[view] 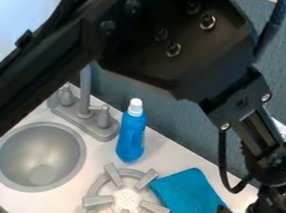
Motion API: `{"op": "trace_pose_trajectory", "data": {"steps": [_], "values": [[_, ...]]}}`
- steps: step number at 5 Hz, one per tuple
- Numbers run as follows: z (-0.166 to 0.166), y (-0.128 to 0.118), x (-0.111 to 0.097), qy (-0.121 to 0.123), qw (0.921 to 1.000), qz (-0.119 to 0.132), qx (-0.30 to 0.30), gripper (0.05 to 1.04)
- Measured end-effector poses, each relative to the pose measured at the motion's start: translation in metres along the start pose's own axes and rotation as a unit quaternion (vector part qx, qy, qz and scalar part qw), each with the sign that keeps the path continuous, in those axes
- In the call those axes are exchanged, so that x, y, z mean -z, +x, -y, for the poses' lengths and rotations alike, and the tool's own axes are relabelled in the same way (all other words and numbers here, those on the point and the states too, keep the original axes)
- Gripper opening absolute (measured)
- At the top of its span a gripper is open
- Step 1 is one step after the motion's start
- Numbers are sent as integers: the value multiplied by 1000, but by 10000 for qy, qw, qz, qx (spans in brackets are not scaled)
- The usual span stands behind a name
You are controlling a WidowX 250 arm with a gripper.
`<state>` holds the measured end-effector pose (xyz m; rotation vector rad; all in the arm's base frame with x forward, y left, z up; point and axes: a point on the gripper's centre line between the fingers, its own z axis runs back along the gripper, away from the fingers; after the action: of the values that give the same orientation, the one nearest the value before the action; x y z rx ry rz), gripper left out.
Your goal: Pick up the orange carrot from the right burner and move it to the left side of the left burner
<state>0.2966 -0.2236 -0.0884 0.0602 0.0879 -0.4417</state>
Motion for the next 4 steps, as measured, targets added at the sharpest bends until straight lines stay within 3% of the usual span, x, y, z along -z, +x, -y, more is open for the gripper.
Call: {"op": "trace_pose_trajectory", "data": {"steps": [1,2,3,4], "values": [[-4,-12,-22,-106,9998,173,52,597],[-27,-29,-66,-321,9971,605,-329,589],[-74,-57,-88,-506,9886,873,-1121,589],[-121,-76,-83,-385,9818,825,-1667,589]]}}
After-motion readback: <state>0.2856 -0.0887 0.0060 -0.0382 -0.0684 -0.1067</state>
